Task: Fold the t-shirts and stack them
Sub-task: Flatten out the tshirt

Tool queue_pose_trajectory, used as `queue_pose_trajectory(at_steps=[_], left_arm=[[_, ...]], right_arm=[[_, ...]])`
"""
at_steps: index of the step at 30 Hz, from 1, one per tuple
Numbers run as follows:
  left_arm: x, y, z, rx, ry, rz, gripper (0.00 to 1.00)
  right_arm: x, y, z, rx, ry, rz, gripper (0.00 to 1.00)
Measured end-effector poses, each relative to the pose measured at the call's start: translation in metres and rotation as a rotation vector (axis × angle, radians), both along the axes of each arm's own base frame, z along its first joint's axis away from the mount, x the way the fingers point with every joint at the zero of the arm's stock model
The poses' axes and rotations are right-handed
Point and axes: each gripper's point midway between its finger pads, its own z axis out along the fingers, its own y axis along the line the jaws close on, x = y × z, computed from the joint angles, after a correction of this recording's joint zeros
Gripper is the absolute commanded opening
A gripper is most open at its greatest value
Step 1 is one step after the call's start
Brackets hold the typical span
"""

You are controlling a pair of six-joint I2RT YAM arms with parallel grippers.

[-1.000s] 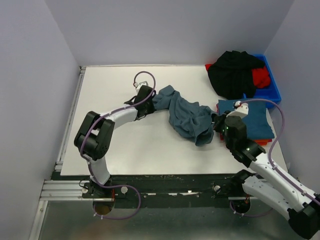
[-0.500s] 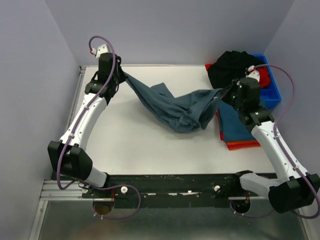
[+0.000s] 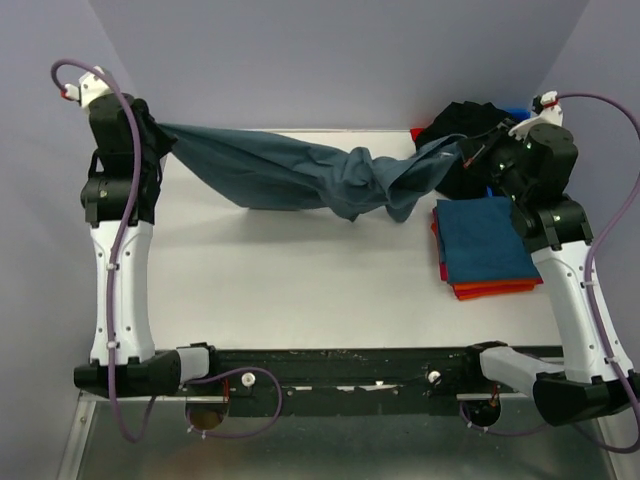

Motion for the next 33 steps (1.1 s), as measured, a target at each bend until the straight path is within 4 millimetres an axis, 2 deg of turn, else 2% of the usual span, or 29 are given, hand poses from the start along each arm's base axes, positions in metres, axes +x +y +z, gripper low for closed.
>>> queue_pose_trajectory(at_steps=[2,7,10,16,18,20,22,23,25,26,28,30,33], left_arm=[[-0.023,0.01,0.016,0.014,-0.033,0.024,0.0],[-0.056,0.018,0.038,0.048,-0.067,0.046,0.0],[-0.068,0.023,0.049,0.072,-0.064,0.06,0.0],[-0.083,0.03,0.087,0.11,-0.119,0.086,0.0],[-0.082,0.031,0.088,0.113,-0.12,0.089,0.0],[-0.076,0.033,0.076,0.11,-0.093,0.089,0.0],[-0.067,0.033,0.054,0.105,-0.039,0.083,0.0],[-0.061,0.033,0.043,0.1,-0.01,0.077,0.0],[-0.043,0.032,0.018,0.086,0.048,0.061,0.0],[-0.028,0.032,0.0,0.068,0.08,0.051,0.0],[-0.013,0.03,-0.027,0.042,0.121,0.041,0.0],[0.0,0.026,-0.072,-0.004,0.191,0.025,0.0],[0.003,0.021,-0.112,-0.049,0.255,0.013,0.0]], right_arm=[[-0.004,0.002,-0.01,-0.008,0.025,0.018,0.01],[-0.016,0.008,-0.029,-0.031,0.083,0.07,0.01],[-0.028,0.007,-0.019,-0.035,0.064,0.08,0.01],[-0.051,0.006,0.02,-0.033,-0.031,0.097,0.01],[-0.051,0.008,0.02,-0.029,-0.031,0.105,0.01],[-0.048,0.01,0.012,-0.022,-0.008,0.112,0.01],[-0.038,0.014,-0.006,-0.017,0.043,0.121,0.01],[-0.029,0.016,-0.016,-0.016,0.076,0.126,0.05],[-0.008,0.022,-0.039,-0.015,0.149,0.136,0.48],[0.003,0.025,-0.05,-0.013,0.183,0.142,0.57],[0.031,0.031,-0.078,-0.01,0.256,0.153,0.61],[0.051,0.039,-0.111,-0.014,0.333,0.181,0.63],[0.058,0.05,-0.141,0.004,0.391,0.233,0.63]])
